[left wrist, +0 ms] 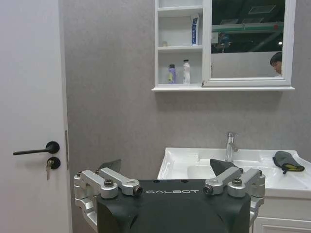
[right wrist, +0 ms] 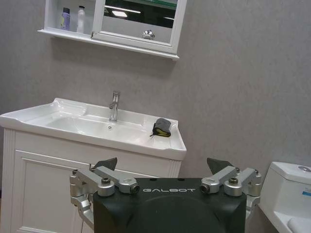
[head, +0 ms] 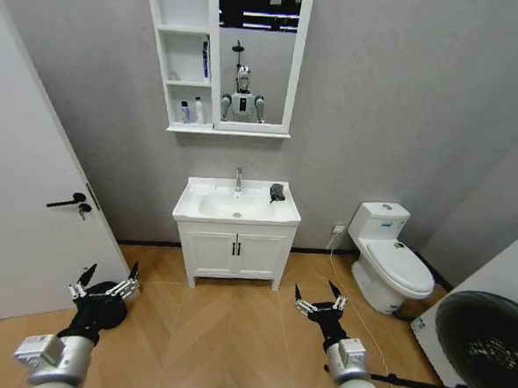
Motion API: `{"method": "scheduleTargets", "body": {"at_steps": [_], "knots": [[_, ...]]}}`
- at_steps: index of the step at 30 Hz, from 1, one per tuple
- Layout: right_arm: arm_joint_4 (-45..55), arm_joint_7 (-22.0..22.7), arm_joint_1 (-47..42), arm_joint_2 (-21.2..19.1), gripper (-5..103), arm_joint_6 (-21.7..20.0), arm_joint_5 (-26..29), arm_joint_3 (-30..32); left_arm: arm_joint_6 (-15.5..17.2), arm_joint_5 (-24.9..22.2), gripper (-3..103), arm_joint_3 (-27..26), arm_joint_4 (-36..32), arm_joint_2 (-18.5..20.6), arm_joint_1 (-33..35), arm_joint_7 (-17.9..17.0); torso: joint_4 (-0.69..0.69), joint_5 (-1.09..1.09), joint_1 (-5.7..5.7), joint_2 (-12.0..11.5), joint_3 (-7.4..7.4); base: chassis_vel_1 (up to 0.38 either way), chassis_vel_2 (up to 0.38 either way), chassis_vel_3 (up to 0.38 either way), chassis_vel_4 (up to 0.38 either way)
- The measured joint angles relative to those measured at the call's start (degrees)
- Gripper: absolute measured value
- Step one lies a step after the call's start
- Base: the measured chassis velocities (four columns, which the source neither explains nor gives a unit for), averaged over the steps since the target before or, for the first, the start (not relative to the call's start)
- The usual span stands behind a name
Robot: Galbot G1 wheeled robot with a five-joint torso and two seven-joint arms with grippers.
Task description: Move facial cleanser and shampoo from washbasin to cabinet, then wipe washbasin with towel.
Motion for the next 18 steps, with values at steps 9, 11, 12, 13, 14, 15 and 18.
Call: {"method": "scheduleTargets", "body": {"at_steps": [9,11,12,13,14,15,18], "knots": [[0.0,0.0,0.0,0.0,100,0.0,0.0,0.0,0.0,0.0,100,0.0,0.0,0.0,0.0,0.0,0.00,0.00,0.04,0.0,0.01,-0.025,0.025,0.025,-0.027],[0.0,0.0,0.0,0.0,100,0.0,0.0,0.0,0.0,0.0,100,0.0,0.0,0.0,0.0,0.0,0.00,0.00,0.01,0.0,0.01,0.000,0.000,0.000,0.000],[0.0,0.0,0.0,0.0,100,0.0,0.0,0.0,0.0,0.0,100,0.0,0.0,0.0,0.0,0.0,0.00,0.00,0.00,0.0,0.00,0.000,0.000,0.000,0.000],[0.0,0.0,0.0,0.0,100,0.0,0.0,0.0,0.0,0.0,100,0.0,0.0,0.0,0.0,0.0,0.00,0.00,0.00,0.0,0.00,0.000,0.000,0.000,0.000],[0.0,0.0,0.0,0.0,100,0.0,0.0,0.0,0.0,0.0,100,0.0,0.0,0.0,0.0,0.0,0.00,0.00,0.00,0.0,0.00,0.000,0.000,0.000,0.000],[0.0,0.0,0.0,0.0,100,0.0,0.0,0.0,0.0,0.0,100,0.0,0.0,0.0,0.0,0.0,0.00,0.00,0.00,0.0,0.00,0.000,0.000,0.000,0.000],[0.0,0.0,0.0,0.0,100,0.0,0.0,0.0,0.0,0.0,100,0.0,0.0,0.0,0.0,0.0,0.00,0.00,0.00,0.0,0.00,0.000,0.000,0.000,0.000]]}}
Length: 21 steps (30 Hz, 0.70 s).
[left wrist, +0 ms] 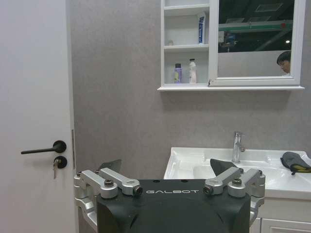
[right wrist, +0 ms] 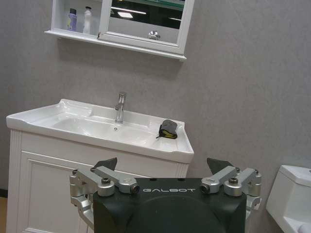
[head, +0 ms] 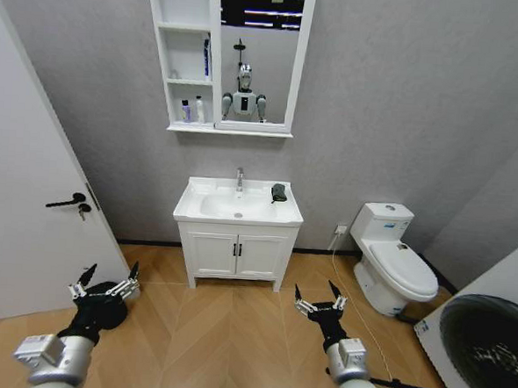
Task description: Move facial cleanser and shampoo from washbasin to cabinet, then wipe washbasin with towel.
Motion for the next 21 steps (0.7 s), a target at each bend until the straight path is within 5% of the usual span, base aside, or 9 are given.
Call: {"method": "scheduleTargets", "body": {"at_steps": [21], "knots": [[0.0,0.0,0.0,0.0,100,0.0,0.0,0.0,0.0,0.0,100,0.0,0.0,0.0,0.0,0.0,0.00,0.00,0.01,0.0,0.00,0.000,0.000,0.000,0.000]]}}
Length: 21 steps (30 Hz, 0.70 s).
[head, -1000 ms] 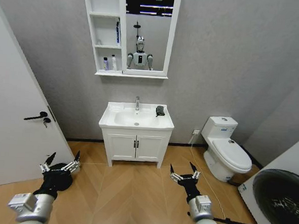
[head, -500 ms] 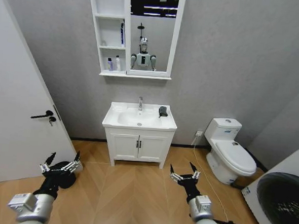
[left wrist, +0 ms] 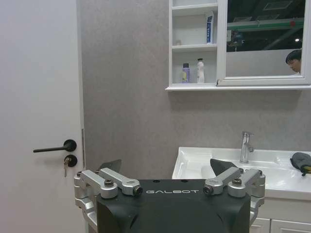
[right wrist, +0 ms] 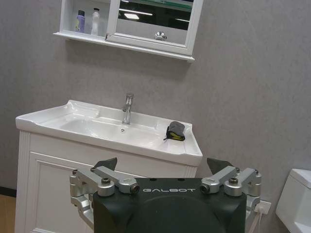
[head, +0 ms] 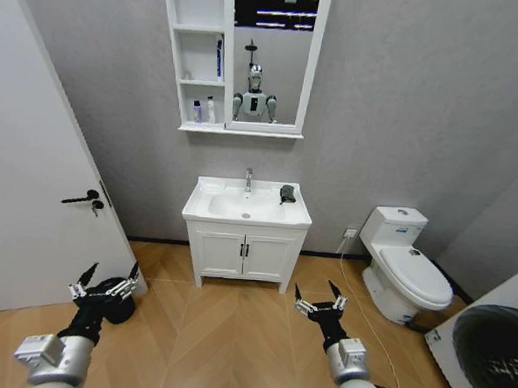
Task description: Move facial cleanser and shampoo from washbasin to cabinet, then wipe washbasin with towel.
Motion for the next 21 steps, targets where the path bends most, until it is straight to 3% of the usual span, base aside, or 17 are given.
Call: {"method": "scheduleTargets", "body": {"at_steps": [21], "knots": [[0.0,0.0,0.0,0.0,100,0.0,0.0,0.0,0.0,0.0,100,0.0,0.0,0.0,0.0,0.0,0.00,0.00,0.00,0.0,0.00,0.000,0.000,0.000,0.000]]}}
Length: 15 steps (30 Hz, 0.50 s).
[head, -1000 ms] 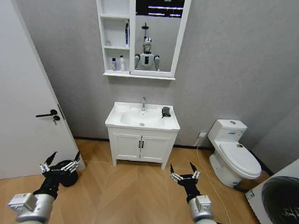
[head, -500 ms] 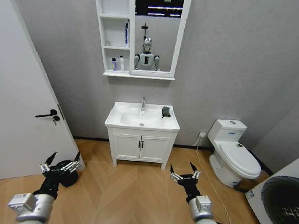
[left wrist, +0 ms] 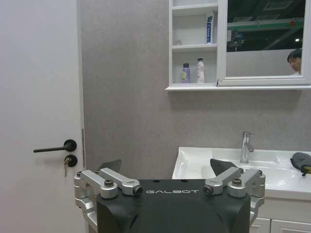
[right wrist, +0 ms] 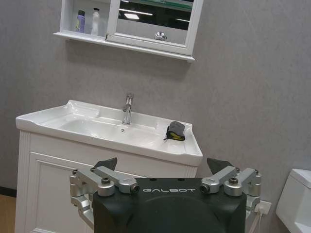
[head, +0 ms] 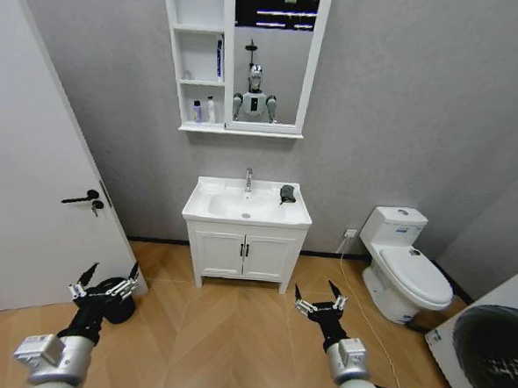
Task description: Move facial cleanser and shampoo from washbasin to cabinet, then wipe washbasin with towel.
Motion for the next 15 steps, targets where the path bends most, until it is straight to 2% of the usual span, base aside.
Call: {"method": "scheduleTargets", "body": {"at_steps": [15], "knots": [[0.0,0.0,0.0,0.0,100,0.0,0.0,0.0,0.0,0.0,100,0.0,0.0,0.0,0.0,0.0,0.00,0.00,0.00,0.0,0.00,0.000,0.000,0.000,0.000]]}}
